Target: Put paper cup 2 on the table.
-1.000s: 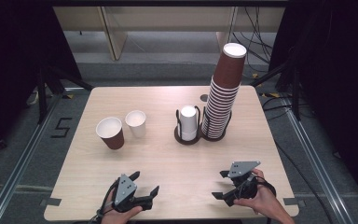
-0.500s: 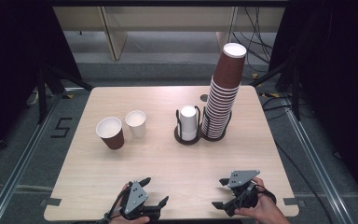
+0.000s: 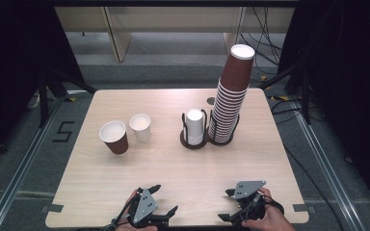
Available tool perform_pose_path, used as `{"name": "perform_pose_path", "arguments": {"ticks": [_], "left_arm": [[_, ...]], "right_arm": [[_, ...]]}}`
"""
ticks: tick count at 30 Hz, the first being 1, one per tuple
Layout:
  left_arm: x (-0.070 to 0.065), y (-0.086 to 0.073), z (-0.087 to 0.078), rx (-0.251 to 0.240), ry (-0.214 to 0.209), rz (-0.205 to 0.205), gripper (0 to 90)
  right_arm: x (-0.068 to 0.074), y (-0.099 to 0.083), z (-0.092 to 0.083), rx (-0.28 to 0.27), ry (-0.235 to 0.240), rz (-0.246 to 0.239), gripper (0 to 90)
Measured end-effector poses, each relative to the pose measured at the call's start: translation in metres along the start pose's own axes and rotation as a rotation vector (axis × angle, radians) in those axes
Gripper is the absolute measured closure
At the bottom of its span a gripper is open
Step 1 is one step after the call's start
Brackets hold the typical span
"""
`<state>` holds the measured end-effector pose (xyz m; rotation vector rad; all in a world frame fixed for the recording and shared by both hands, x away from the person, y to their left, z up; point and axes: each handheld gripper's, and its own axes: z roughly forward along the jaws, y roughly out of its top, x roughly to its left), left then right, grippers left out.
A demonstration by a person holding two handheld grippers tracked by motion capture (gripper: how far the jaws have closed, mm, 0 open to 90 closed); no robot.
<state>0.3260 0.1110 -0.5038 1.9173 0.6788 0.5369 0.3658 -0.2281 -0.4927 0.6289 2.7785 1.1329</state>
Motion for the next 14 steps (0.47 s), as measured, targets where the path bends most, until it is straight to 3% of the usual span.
{"name": "perform_pose_path", "arguments": {"ticks": [10, 12, 14], "left_arm": [[0.0019, -0.0007, 0.0013, 0.016, -0.006, 0.009, 14.8], [0.0012, -0.0012, 0.0032, -0.002, -0.007, -0.002, 14.7], [0.002, -0.0009, 0.0027, 0.011, -0.005, 0.015, 14.8]], "right_arm": [[-0.0008, -0.0009, 0.0003, 0.002, -0.011, 0.016, 15.8], [-0.0017, -0.0007, 0.0007, 0.001, -0.017, 0.007, 15.8], [-0.0019, -0.001, 0.001, 0.004, -0.017, 0.018, 15.8]]}}
